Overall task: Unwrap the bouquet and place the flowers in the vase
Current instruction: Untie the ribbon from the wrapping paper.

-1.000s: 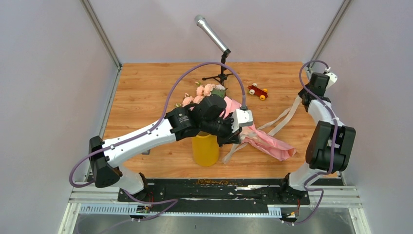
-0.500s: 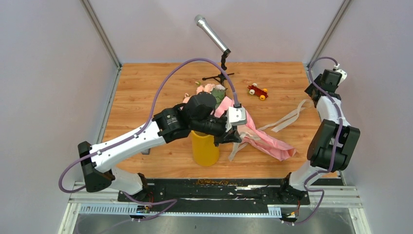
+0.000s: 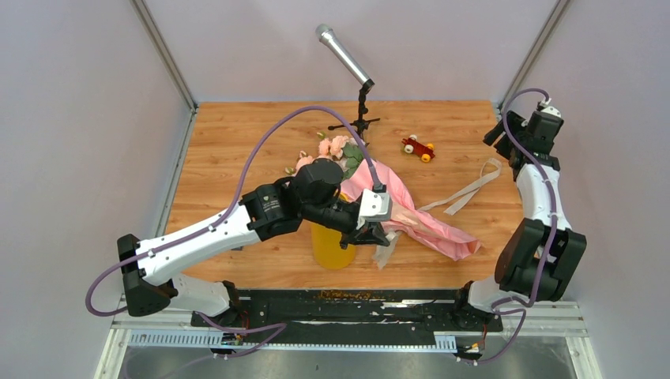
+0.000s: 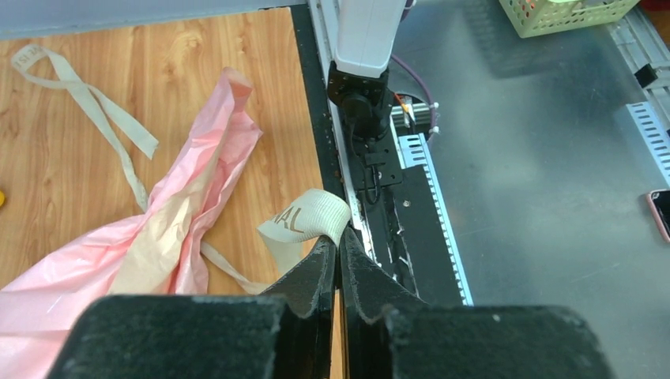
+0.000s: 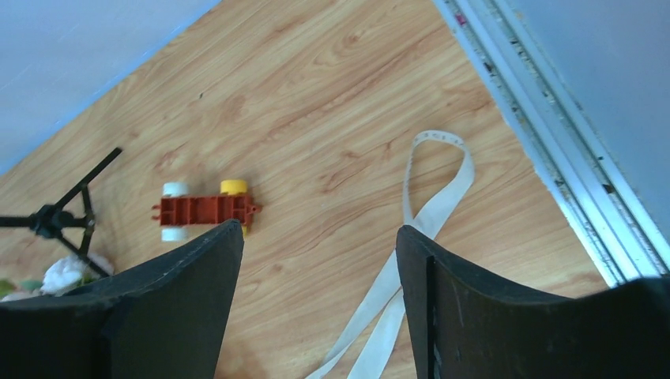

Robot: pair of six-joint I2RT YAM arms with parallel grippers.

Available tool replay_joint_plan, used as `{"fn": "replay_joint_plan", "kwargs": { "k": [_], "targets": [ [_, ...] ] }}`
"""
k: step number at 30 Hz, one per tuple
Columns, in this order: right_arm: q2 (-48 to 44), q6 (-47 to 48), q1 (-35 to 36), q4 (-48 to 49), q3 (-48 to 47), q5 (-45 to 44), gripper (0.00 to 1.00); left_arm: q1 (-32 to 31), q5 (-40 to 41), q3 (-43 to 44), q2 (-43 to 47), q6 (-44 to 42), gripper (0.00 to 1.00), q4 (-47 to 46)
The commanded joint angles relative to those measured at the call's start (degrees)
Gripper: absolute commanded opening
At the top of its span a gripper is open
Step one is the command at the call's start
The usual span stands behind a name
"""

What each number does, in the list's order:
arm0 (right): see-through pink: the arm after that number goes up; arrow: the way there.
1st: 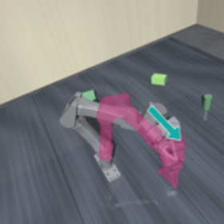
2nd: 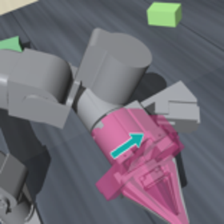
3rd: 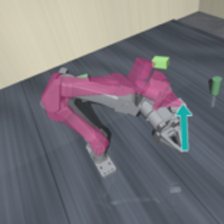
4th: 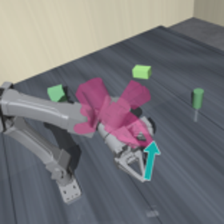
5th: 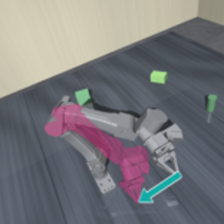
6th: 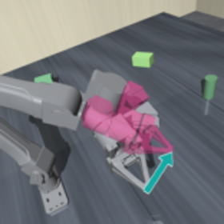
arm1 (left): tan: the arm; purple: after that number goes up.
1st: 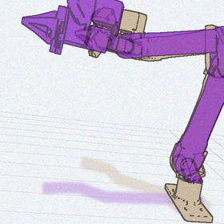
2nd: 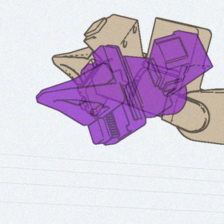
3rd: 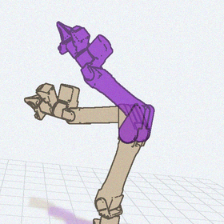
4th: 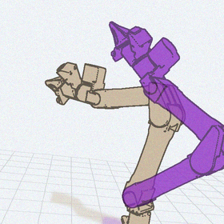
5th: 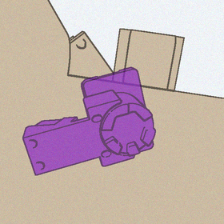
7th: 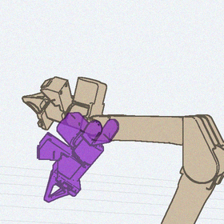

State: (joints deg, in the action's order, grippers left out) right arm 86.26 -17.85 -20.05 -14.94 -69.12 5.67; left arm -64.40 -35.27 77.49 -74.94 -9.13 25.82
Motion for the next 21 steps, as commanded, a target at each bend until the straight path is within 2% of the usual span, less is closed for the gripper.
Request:
{"fn": "replay_joint_plan", "kwargs": {
  "k": [1,6,8,10,11,13,15,21],
  "targets": [
    [-4.9,0.5,0.0,-1.3,2.5,8.5,0.73,-0.6,-0.4,0.6,0.6,-2.8,0.09,-0.6],
    [-9.5,0.5,0.0,-1.9,6.3,11.7,0.74,-0.6,3.1,1.5,-1.5,-2.5,0.17,1.0],
    [-11.4,0.5,0.0,-2.5,7.7,12.5,0.74,-0.6,3.3,2.1,-2.7,-2.4,0.23,2.0],
    [-13.0,0.4,0.0,-3.2,8.8,13.3,0.76,-0.7,4.1,3.1,-3.9,-2.0,0.41,3.0],
    [-13.6,0.2,0.0,-3.9,9.1,13.4,0.77,-0.7,4.8,3.5,-4.8,-1.7,0.56,3.7],
    [-14.3,0.3,-0.1,-5.2,9.0,14.5,0.77,-0.6,5.4,5.0,-5.9,-0.8,0.74,4.4],
    [-15.1,0.3,-0.1,-6.2,8.8,16.1,0.77,-0.7,5.3,6.5,-6.9,-0.2,0.83,4.6],
    [-18.6,1.1,0.0,-6.7,10.2,23.7,0.77,-0.6,4.6,9.5,-9.9,1.2,0.93,5.0]
  ]
}}
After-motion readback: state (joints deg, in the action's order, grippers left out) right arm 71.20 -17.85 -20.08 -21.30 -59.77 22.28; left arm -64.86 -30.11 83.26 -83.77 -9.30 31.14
